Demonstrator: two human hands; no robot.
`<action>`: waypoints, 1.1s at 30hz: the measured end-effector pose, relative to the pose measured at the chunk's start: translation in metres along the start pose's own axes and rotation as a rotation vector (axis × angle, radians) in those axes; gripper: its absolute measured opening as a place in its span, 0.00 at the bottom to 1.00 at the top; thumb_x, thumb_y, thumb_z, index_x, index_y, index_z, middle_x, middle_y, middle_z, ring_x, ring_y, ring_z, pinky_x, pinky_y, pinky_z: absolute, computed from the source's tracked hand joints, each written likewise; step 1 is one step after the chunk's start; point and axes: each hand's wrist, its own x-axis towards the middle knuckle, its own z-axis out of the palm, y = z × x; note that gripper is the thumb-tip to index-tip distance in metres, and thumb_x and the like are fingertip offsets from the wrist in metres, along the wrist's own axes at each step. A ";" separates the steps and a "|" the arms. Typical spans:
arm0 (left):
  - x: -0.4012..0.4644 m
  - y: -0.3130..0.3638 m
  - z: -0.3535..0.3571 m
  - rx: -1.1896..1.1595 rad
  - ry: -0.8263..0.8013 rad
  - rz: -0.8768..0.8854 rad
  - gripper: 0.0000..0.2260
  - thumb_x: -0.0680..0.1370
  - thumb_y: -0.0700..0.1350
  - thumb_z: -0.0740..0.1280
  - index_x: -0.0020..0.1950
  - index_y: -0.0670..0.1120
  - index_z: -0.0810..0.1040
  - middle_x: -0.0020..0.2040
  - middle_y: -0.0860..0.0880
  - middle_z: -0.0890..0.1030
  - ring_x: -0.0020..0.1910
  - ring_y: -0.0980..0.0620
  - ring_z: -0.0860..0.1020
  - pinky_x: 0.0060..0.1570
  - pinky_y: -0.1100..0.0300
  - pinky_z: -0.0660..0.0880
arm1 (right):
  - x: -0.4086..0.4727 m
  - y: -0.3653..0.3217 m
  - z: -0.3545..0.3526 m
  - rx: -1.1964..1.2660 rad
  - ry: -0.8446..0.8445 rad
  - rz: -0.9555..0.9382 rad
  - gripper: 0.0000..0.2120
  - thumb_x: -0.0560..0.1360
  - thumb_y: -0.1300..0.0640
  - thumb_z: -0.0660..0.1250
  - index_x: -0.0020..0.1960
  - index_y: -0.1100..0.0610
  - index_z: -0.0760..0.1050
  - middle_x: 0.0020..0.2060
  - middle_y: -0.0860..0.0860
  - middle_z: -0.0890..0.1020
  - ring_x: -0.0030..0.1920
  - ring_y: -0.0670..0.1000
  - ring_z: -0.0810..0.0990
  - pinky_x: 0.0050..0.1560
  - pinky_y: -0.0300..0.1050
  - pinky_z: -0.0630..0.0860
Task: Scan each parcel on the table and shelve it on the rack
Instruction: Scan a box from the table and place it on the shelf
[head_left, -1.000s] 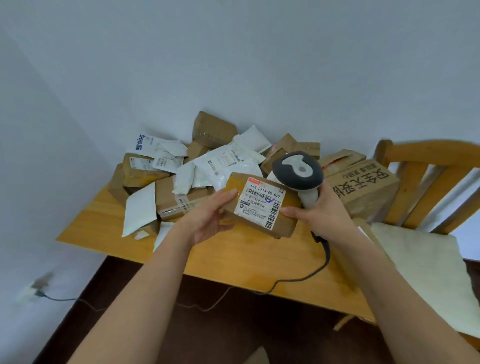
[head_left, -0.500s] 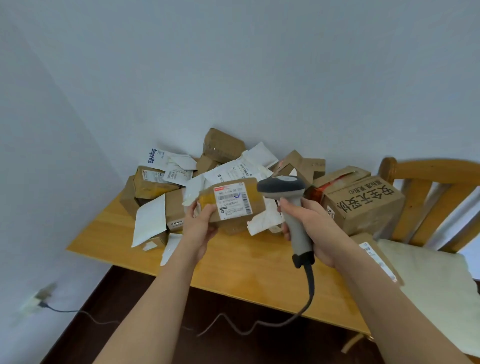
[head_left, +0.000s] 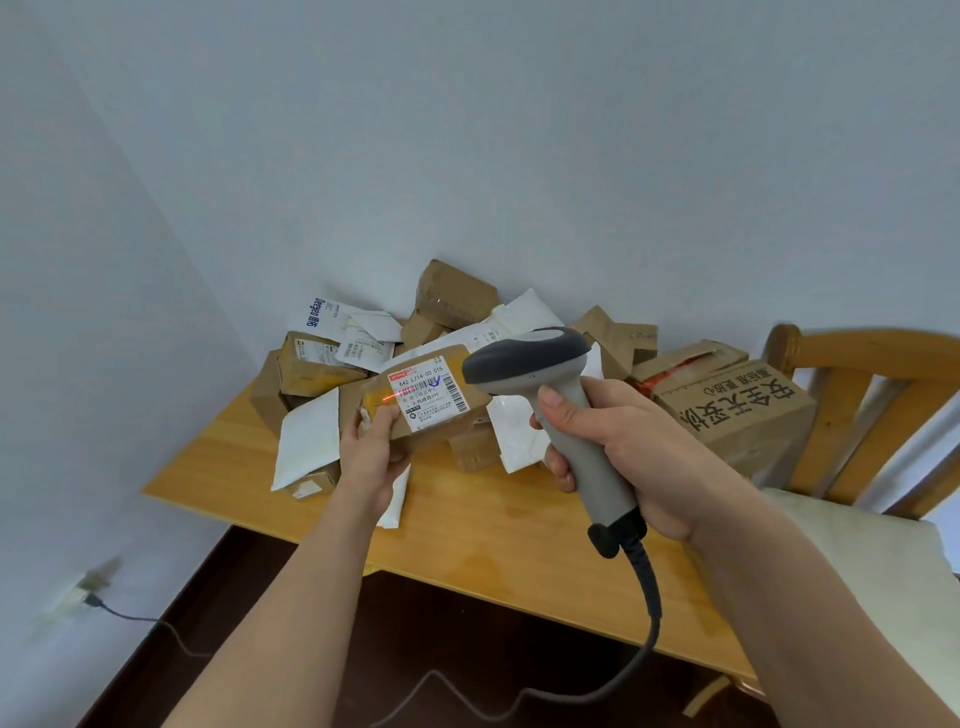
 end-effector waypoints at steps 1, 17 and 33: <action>0.000 0.000 0.000 0.000 -0.001 -0.002 0.24 0.79 0.46 0.67 0.73 0.48 0.66 0.50 0.49 0.81 0.49 0.52 0.78 0.60 0.46 0.76 | -0.002 -0.002 0.000 -0.006 0.005 -0.008 0.10 0.79 0.52 0.66 0.53 0.59 0.75 0.34 0.53 0.77 0.32 0.47 0.75 0.34 0.41 0.75; -0.051 0.005 -0.091 -0.065 -0.285 -0.206 0.22 0.68 0.60 0.73 0.56 0.50 0.80 0.58 0.45 0.78 0.57 0.39 0.77 0.63 0.38 0.71 | 0.039 0.044 0.050 0.049 0.257 -0.090 0.17 0.71 0.56 0.76 0.56 0.53 0.73 0.37 0.50 0.79 0.34 0.47 0.75 0.38 0.43 0.78; -0.293 0.000 -0.408 -0.435 0.536 0.173 0.47 0.60 0.54 0.83 0.73 0.44 0.66 0.55 0.45 0.79 0.46 0.46 0.84 0.49 0.48 0.81 | -0.038 0.127 0.373 -0.089 -0.659 0.022 0.25 0.68 0.59 0.79 0.62 0.55 0.73 0.46 0.52 0.82 0.37 0.45 0.80 0.35 0.38 0.75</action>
